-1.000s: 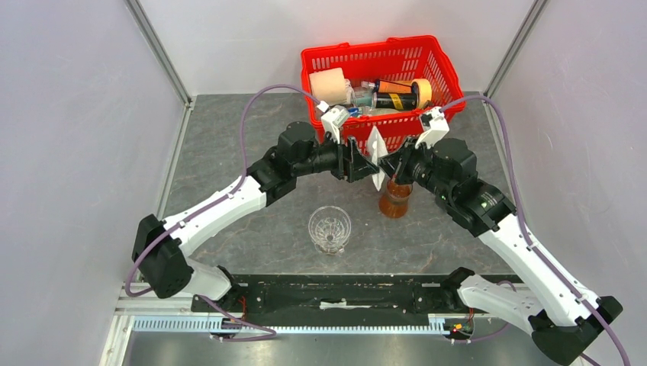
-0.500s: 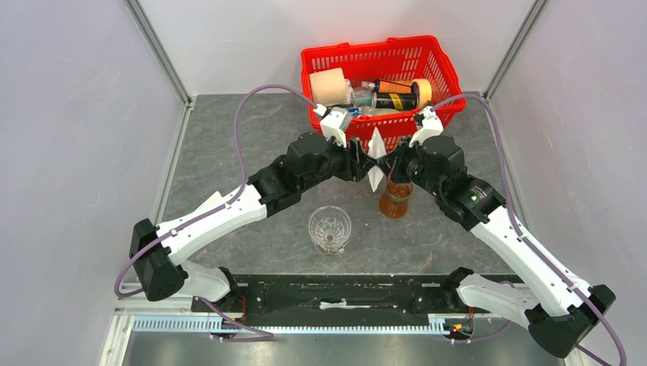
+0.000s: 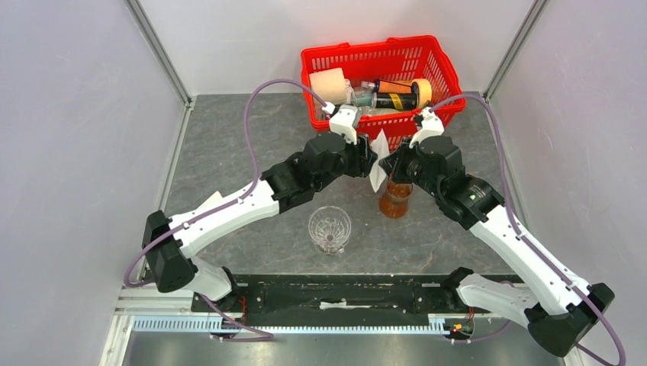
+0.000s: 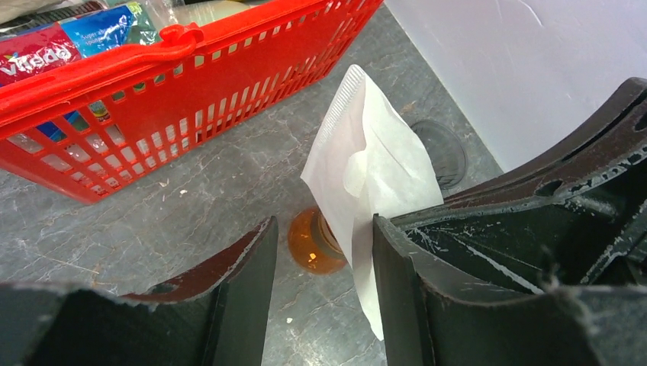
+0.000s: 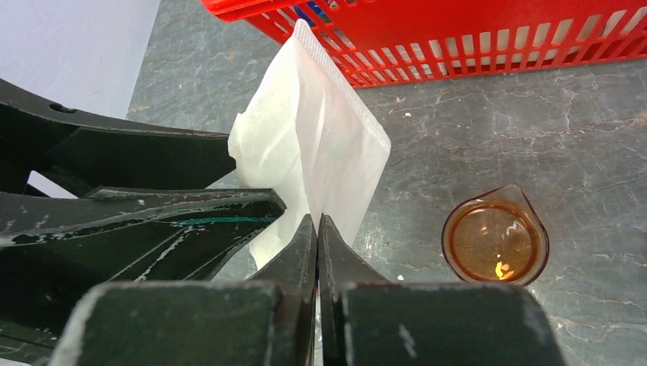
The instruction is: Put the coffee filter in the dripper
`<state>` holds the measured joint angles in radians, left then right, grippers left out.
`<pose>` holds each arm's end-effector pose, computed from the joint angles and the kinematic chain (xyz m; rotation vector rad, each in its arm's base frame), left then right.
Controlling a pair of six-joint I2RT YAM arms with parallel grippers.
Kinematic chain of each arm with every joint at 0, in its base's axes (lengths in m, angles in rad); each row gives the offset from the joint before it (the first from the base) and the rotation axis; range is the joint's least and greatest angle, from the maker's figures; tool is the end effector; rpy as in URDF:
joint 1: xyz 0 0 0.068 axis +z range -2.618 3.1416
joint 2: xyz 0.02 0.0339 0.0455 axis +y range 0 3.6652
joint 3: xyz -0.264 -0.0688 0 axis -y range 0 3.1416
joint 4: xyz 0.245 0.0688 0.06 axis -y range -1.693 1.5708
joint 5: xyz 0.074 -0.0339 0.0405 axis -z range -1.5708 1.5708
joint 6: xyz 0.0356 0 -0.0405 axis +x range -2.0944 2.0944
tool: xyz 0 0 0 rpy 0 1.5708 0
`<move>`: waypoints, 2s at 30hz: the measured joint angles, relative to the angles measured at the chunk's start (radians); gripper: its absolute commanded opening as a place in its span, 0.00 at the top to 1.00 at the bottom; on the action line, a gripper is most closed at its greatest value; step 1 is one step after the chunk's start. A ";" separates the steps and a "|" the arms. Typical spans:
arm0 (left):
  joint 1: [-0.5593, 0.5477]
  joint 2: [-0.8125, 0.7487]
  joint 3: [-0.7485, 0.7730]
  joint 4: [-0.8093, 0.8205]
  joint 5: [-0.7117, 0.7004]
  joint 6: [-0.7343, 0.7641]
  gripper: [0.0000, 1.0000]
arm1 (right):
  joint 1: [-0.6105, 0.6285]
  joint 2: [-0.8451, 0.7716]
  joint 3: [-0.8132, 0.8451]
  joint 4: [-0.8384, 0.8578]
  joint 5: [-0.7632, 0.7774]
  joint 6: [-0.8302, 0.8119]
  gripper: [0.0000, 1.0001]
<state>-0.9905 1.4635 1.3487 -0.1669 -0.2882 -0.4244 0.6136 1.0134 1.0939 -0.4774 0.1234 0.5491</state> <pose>0.1981 -0.2837 0.3775 0.3302 1.8737 -0.7153 0.1829 0.1234 0.3748 0.0178 2.0201 0.6331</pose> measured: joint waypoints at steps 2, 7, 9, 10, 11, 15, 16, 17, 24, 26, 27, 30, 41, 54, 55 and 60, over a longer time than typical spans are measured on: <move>-0.001 0.014 0.010 -0.009 0.000 0.000 0.45 | 0.003 0.005 0.001 -0.005 0.005 -0.005 1.00; -0.003 0.050 0.040 -0.023 0.005 0.000 0.52 | 0.008 0.007 0.001 -0.011 0.007 -0.019 1.00; -0.004 0.061 0.046 -0.027 0.006 0.000 0.55 | 0.009 0.007 0.001 -0.011 0.008 -0.021 1.00; -0.005 0.066 0.051 -0.032 0.006 0.000 0.57 | 0.010 0.007 0.001 -0.011 0.008 -0.023 1.00; -0.005 0.072 0.057 -0.041 0.005 0.000 0.60 | 0.010 0.007 0.001 -0.011 0.010 -0.023 1.00; -0.005 0.082 0.074 -0.064 0.004 0.000 0.74 | 0.011 0.001 0.001 -0.016 0.030 -0.031 1.00; -0.005 0.082 0.076 -0.070 0.003 -0.001 0.77 | 0.011 -0.003 0.001 -0.019 0.037 -0.035 1.00; -0.005 0.082 0.079 -0.075 0.001 0.000 0.79 | 0.011 -0.006 0.001 -0.022 0.044 -0.038 1.00; -0.005 0.082 0.085 -0.134 -0.053 0.000 0.90 | 0.011 -0.021 0.021 -0.082 0.136 -0.073 1.00; -0.005 0.082 0.087 -0.163 -0.086 0.000 0.91 | 0.011 -0.022 0.027 -0.105 0.173 -0.083 1.00; -0.005 0.080 0.087 -0.177 -0.099 0.000 0.92 | 0.011 -0.021 0.028 -0.113 0.188 -0.087 1.00; -0.011 0.076 0.093 -0.204 -0.114 0.000 0.91 | 0.016 -0.016 0.032 -0.138 0.216 -0.098 1.00; -0.019 0.061 0.121 -0.270 -0.122 0.000 0.93 | 0.018 0.012 0.068 -0.176 0.211 -0.110 0.78; -0.012 0.006 0.124 -0.365 -0.052 0.000 0.98 | 0.016 -0.145 0.056 -0.158 -0.040 -0.122 0.03; -0.012 -0.003 0.124 -0.372 -0.047 0.000 0.98 | 0.016 -0.194 0.035 -0.143 -0.045 -0.121 0.03; -0.012 -0.047 0.145 -0.446 -0.016 -0.019 0.98 | 0.016 -0.397 -0.051 -0.074 -0.002 -0.107 0.03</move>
<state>-1.0027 1.4170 1.4937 -0.6132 -0.3042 -0.4438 0.6300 0.6163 1.0431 -0.5518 0.1219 0.4423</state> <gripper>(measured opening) 0.031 0.971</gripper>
